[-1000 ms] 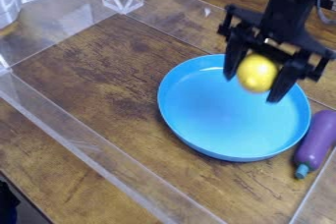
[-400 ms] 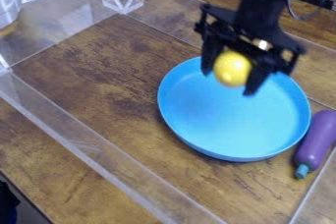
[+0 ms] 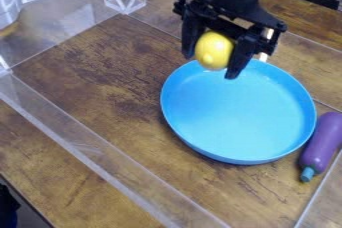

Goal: Put the lemon on the blue tray

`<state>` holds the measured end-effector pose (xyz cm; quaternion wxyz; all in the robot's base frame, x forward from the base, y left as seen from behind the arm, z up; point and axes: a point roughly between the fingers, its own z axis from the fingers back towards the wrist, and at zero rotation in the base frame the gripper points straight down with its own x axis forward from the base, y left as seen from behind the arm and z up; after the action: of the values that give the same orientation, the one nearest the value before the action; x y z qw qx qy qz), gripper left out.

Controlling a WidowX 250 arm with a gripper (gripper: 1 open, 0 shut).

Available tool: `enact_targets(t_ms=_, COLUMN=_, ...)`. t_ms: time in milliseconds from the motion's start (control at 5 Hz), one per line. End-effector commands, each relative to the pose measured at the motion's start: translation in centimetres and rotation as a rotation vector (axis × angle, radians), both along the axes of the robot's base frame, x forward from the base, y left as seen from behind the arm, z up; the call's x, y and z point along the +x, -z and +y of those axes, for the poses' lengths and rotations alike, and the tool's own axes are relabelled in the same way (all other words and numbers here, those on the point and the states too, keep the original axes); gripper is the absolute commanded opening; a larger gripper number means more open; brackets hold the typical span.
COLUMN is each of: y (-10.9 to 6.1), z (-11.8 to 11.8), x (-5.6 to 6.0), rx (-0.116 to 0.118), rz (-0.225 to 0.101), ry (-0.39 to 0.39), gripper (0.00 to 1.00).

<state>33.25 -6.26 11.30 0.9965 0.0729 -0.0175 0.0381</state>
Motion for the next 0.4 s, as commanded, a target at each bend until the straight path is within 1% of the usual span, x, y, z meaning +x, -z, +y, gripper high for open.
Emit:
enact_targets(t_ms=0, y=-0.75, z=-0.91, x=-0.18, rx=-0.014, rz=-0.045, ry=-0.002, gripper=0.00)
enact_targets(t_ms=200, y=0.17, z=-1.22, x=-0.66, rx=-0.013, rz=-0.035, ry=-0.009, gripper=0.00)
